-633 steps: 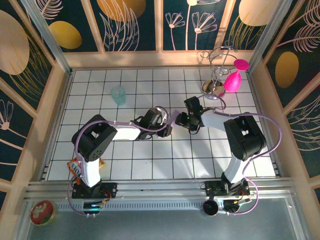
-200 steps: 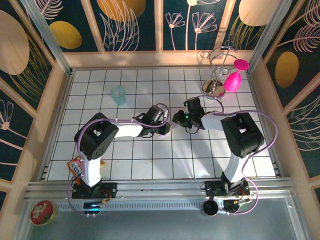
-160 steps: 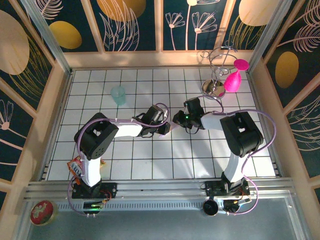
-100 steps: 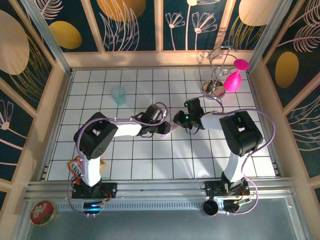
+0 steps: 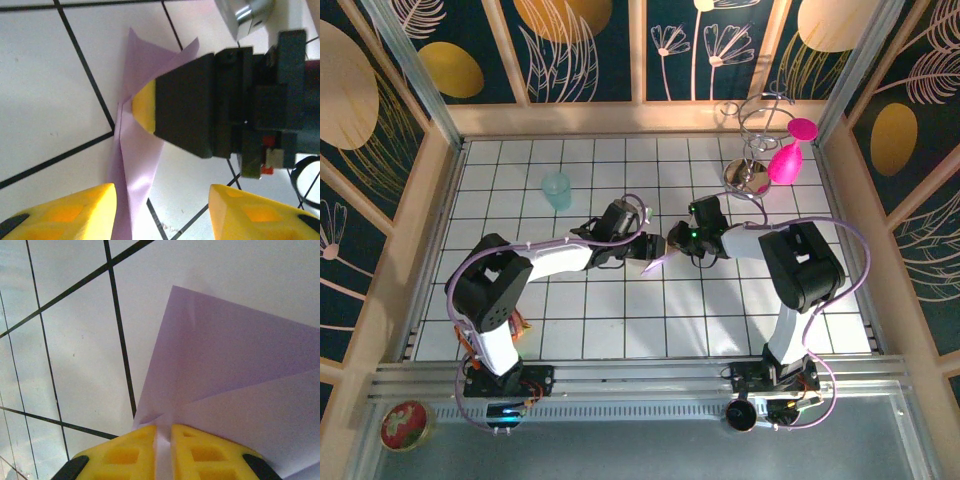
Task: Fold a paper plane with a square sheet of paper (pick it up from the middle)
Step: Fold the wing for the fifth time at the center of the table.
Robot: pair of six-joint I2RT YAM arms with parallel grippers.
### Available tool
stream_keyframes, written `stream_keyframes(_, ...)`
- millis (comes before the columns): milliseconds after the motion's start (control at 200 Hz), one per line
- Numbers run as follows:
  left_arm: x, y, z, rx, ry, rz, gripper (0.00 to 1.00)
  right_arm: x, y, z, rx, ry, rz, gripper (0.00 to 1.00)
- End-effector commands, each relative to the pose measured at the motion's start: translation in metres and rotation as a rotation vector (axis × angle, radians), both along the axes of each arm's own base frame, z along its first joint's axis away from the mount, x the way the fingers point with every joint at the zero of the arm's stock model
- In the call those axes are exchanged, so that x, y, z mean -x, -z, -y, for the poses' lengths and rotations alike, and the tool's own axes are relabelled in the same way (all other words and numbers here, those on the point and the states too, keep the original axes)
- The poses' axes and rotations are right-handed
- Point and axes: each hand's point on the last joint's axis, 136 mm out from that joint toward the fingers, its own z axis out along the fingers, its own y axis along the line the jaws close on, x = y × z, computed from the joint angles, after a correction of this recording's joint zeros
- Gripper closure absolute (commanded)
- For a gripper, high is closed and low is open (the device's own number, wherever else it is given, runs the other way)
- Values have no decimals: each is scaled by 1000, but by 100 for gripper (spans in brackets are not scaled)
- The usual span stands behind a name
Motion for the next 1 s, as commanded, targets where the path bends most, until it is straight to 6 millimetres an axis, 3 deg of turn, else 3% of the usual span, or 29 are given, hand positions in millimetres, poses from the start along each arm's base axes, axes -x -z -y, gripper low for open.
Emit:
stream_keyframes(0, 14, 23, -2, -25, 18, -91, 49, 6, 26, 12, 59, 36, -72, 84)
stream_keyframes(300, 14, 50, -7, -99, 10, -138, 56, 8, 29, 14, 64, 40, -80, 84)
stream_keyframes(576, 16, 65, -16, -153, -15, -165, 71, 10, 33, 17, 73, 46, -89, 84)
stream_keyframes(926, 24, 84, -24, -197, -30, -220, 75, 15, 42, 24, 108, 56, -116, 85)
stream_keyframes(996, 23, 81, -25, -198, -33, -213, 75, 15, 42, 23, 104, 53, -116, 85)
